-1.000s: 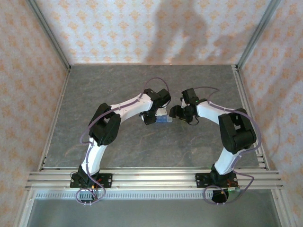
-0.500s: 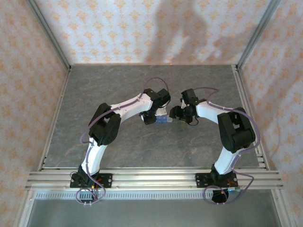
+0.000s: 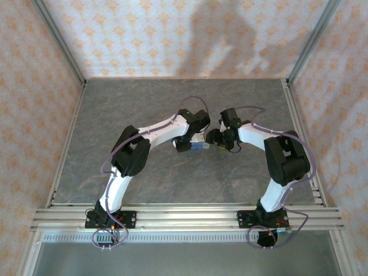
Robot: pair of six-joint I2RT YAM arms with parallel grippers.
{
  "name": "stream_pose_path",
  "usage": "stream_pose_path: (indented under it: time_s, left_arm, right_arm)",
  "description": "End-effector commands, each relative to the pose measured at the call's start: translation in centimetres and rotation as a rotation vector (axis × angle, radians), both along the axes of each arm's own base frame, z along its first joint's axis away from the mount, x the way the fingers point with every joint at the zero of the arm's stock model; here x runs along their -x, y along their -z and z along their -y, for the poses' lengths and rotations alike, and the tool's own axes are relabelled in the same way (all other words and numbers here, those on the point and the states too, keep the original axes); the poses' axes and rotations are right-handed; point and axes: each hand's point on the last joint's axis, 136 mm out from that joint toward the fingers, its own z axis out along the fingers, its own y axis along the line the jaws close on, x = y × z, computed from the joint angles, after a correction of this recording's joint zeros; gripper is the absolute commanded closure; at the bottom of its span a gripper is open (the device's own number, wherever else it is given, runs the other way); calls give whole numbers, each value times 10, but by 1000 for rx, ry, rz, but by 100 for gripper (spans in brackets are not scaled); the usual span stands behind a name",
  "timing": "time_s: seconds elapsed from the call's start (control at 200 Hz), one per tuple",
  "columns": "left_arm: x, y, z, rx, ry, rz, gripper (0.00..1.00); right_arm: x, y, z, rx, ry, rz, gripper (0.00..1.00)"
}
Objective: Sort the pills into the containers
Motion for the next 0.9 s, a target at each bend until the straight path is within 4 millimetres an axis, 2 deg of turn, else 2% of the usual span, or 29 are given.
stream_pose_path:
  time_s: [0.0,0.215,0.556,0.896]
  left_arm:
    - [-1,-3,-5,-59,31,3,100]
    - [-2,-3,-5,-72,36,14,100]
    - [-6,-16,-6,-78,45,43,100]
    - [-6,-12,-9,-107,54,39,100]
  right_arm:
    - [6,11,1,29,-15,-20,34]
    - [5,11,1,28,-14,-20,34]
    - [6,12,2,30,-13,-25,34]
    - [6,12,1,28,-17,-27,34]
